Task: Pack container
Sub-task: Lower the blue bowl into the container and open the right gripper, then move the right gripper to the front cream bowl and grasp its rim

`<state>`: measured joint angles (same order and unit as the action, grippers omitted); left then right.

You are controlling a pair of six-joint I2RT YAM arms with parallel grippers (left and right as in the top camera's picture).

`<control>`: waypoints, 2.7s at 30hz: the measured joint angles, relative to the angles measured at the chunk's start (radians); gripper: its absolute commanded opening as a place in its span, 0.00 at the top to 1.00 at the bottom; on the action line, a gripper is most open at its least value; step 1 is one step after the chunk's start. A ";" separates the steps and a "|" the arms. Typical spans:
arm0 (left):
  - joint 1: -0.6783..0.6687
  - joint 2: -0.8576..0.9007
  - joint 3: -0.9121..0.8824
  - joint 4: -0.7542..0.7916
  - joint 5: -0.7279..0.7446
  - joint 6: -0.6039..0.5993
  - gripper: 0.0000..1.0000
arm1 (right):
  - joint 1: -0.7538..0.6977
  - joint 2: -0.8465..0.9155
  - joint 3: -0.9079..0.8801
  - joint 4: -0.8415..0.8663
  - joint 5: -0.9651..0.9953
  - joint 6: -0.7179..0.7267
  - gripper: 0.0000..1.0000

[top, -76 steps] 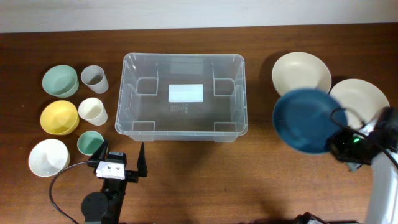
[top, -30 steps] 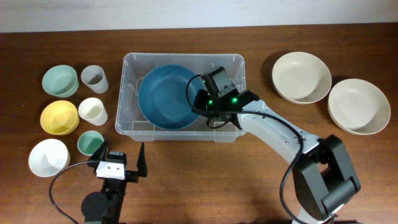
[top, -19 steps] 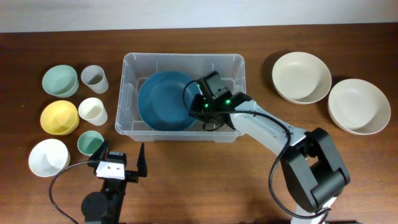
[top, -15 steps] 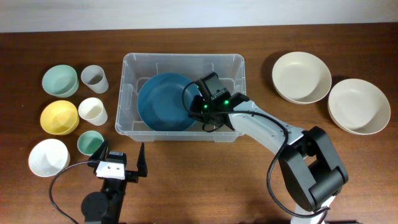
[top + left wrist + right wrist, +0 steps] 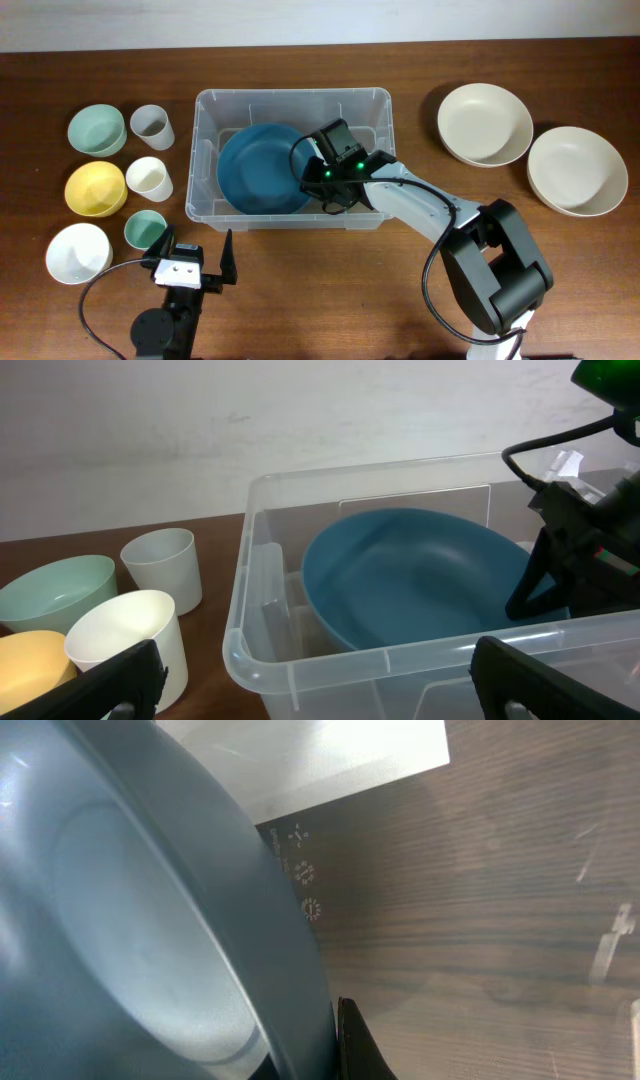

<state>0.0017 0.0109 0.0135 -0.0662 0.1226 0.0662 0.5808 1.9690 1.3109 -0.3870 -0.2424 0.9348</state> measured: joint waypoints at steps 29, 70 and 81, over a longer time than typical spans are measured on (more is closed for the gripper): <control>0.000 0.000 0.000 0.000 0.000 0.000 0.00 | -0.070 -0.010 0.480 -0.530 0.043 -0.262 0.01; 0.000 0.000 0.000 0.000 0.000 0.000 0.00 | -1.276 -0.094 0.040 -0.572 0.278 -0.326 0.01; 0.000 0.000 0.000 0.000 0.000 0.000 0.00 | -1.276 -0.070 0.014 -0.409 0.251 -0.333 0.01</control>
<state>0.0017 0.0109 0.0135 -0.0662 0.1226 0.0662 -0.6952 1.8992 1.3254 -0.7956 0.0086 0.6018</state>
